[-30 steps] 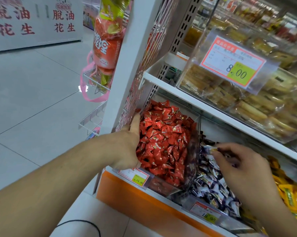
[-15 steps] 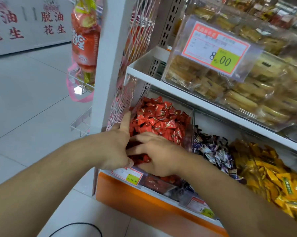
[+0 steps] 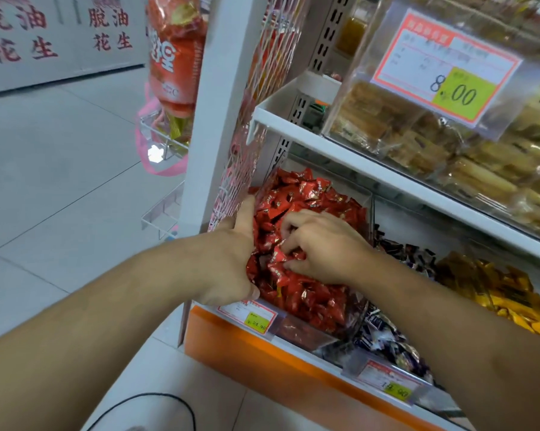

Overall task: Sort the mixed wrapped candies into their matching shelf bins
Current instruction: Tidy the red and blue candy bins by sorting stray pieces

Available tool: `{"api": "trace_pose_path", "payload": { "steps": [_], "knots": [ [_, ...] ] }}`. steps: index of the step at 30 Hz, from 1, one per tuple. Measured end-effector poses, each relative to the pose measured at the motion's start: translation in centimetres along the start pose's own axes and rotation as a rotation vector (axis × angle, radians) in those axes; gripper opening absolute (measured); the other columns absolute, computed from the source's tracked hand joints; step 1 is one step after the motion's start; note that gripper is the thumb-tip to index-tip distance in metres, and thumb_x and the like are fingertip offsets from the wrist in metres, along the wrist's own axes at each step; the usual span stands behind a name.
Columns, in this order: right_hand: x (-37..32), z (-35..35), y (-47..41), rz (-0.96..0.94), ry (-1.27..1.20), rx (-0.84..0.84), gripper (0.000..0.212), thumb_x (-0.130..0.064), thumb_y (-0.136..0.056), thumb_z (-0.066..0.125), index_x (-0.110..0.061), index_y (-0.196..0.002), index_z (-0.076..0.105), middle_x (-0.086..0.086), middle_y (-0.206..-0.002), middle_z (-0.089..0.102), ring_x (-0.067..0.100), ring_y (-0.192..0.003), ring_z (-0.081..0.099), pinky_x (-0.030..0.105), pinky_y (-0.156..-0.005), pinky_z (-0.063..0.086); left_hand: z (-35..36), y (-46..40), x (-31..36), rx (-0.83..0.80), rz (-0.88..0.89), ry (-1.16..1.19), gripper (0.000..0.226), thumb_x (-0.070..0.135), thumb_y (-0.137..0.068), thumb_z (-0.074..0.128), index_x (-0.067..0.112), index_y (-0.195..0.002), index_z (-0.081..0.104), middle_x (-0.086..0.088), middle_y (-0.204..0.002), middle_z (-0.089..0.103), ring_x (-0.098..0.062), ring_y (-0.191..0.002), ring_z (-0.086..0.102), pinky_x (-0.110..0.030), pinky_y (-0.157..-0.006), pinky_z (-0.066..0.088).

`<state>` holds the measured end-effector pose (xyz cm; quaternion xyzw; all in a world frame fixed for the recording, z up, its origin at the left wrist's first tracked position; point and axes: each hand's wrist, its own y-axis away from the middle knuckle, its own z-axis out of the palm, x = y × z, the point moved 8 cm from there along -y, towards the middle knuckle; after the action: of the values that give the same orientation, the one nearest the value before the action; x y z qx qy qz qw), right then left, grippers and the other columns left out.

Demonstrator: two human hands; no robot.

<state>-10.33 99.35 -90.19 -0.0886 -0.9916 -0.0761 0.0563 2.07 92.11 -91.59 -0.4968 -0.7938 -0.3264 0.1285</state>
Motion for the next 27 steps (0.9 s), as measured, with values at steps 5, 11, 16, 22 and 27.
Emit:
{"api": "trace_pose_path", "payload": {
  "steps": [5,11,16,22,27],
  "knots": [
    [1.0,-1.2,0.3,0.058,0.041,0.025,0.01,-0.044,-0.09,0.074,-0.036,-0.094,0.076,-0.018,-0.106,0.05,0.008,-0.109,0.046,0.039,-0.096,0.047,0.0,0.3,0.1,0.001,0.005,0.009,0.135,0.041,-0.089,0.076,0.033,-0.144,-0.046,-0.003,-0.171,-0.009,-0.029,-0.152,0.028,-0.037,-0.112,0.04],
    [1.0,-1.5,0.6,0.079,0.052,0.032,0.017,-0.042,-0.094,0.07,-0.041,-0.109,0.077,-0.019,-0.124,0.053,0.012,-0.123,0.043,0.041,-0.104,0.047,-0.1,0.4,0.1,0.002,0.01,0.001,0.133,0.04,-0.091,0.074,0.03,-0.144,-0.047,-0.003,-0.171,-0.011,-0.029,-0.15,0.032,-0.033,-0.104,0.044],
    [-3.5,-1.7,0.1,-0.07,-0.286,0.15,0.022,-0.021,-0.09,0.075,-0.03,-0.109,0.08,-0.011,-0.123,0.066,0.015,-0.12,0.055,0.035,-0.108,0.044,-0.2,0.4,0.3,0.012,0.007,-0.018,0.131,0.038,-0.091,0.074,0.026,-0.146,-0.045,-0.003,-0.171,-0.008,-0.028,-0.148,0.036,-0.029,-0.102,0.043],
    [-3.5,3.5,-0.3,-0.049,-0.262,-0.108,0.032,-0.022,-0.085,0.074,-0.031,-0.117,0.076,-0.011,-0.121,0.066,0.016,-0.117,0.06,0.043,-0.096,0.055,-0.6,0.8,0.7,0.046,0.014,-0.023,0.125,0.034,-0.091,0.074,0.021,-0.154,-0.033,-0.01,-0.169,0.007,-0.031,-0.142,0.043,-0.034,-0.103,0.045],
    [-0.9,2.4,0.6,0.025,0.004,-0.158,0.031,-0.039,-0.09,0.076,-0.044,-0.12,0.071,-0.015,-0.126,0.063,0.016,-0.123,0.056,0.045,-0.101,0.051,-0.7,0.9,1.0,0.056,0.001,-0.002,0.12,0.027,-0.092,0.075,0.017,-0.157,-0.026,-0.012,-0.167,0.013,-0.033,-0.14,0.044,-0.037,-0.106,0.044]
  ]
}}
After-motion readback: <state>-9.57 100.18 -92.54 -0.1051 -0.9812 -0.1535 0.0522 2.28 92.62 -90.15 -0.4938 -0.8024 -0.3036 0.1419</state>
